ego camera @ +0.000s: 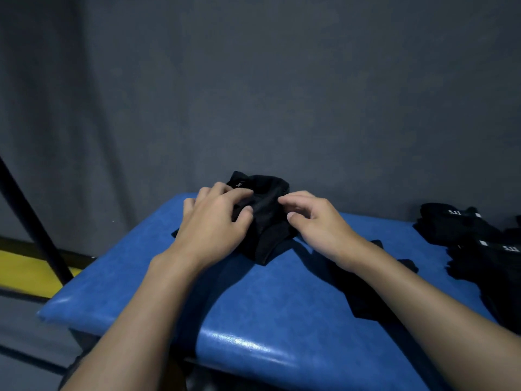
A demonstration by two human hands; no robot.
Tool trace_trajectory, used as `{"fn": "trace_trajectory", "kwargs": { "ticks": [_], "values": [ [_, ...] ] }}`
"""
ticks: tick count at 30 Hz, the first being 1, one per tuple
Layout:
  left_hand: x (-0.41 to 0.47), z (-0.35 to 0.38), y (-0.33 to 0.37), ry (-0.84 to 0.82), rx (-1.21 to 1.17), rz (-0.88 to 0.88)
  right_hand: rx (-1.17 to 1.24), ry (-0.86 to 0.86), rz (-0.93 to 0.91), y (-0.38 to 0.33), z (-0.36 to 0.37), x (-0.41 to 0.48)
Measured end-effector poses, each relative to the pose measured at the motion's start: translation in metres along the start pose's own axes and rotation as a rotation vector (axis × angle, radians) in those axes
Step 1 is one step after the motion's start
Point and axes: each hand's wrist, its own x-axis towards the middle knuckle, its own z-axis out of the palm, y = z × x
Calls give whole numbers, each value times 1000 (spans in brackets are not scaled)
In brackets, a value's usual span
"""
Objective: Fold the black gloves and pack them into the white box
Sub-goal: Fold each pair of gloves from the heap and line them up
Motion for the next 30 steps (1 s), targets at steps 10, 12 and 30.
{"fn": "trace_trajectory", "kwargs": {
  "ticks": [10,12,30],
  "values": [
    [-10,26,36,-221,-15,255,9,106,53,13,-34,-54],
    [-14,34,45,-261,9,300,-6,94,69,21,-41,-67],
    [-32,41,52,-447,17,362,-583,37,-72,42,-66,-114]
  ]
}}
